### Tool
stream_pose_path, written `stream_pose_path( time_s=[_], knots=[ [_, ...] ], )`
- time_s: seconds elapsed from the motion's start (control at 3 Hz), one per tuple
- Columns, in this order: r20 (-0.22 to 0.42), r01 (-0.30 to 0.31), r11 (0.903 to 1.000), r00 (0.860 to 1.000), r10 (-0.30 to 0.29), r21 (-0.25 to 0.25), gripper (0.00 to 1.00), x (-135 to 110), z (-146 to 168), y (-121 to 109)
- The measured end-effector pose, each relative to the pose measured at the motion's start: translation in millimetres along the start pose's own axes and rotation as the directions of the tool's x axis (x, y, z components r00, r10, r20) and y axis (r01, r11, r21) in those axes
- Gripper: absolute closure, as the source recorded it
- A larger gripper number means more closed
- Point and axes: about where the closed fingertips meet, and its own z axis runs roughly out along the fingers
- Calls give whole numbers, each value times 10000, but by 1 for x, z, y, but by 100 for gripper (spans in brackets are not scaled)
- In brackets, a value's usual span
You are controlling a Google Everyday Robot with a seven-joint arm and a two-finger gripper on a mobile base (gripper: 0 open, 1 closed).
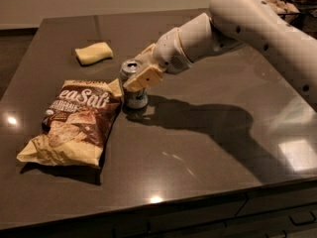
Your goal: Move 7up can near brown chip bag
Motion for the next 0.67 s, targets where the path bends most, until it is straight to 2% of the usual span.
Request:
stream_pose_path(
  time_s=[0.33, 0.67],
  knots=[
    [-6, 15, 10000, 10000, -15, -31, 0, 0, 2, 1],
    [-6, 16, 10000, 10000, -16, -33, 0, 0, 2, 1]
  ],
)
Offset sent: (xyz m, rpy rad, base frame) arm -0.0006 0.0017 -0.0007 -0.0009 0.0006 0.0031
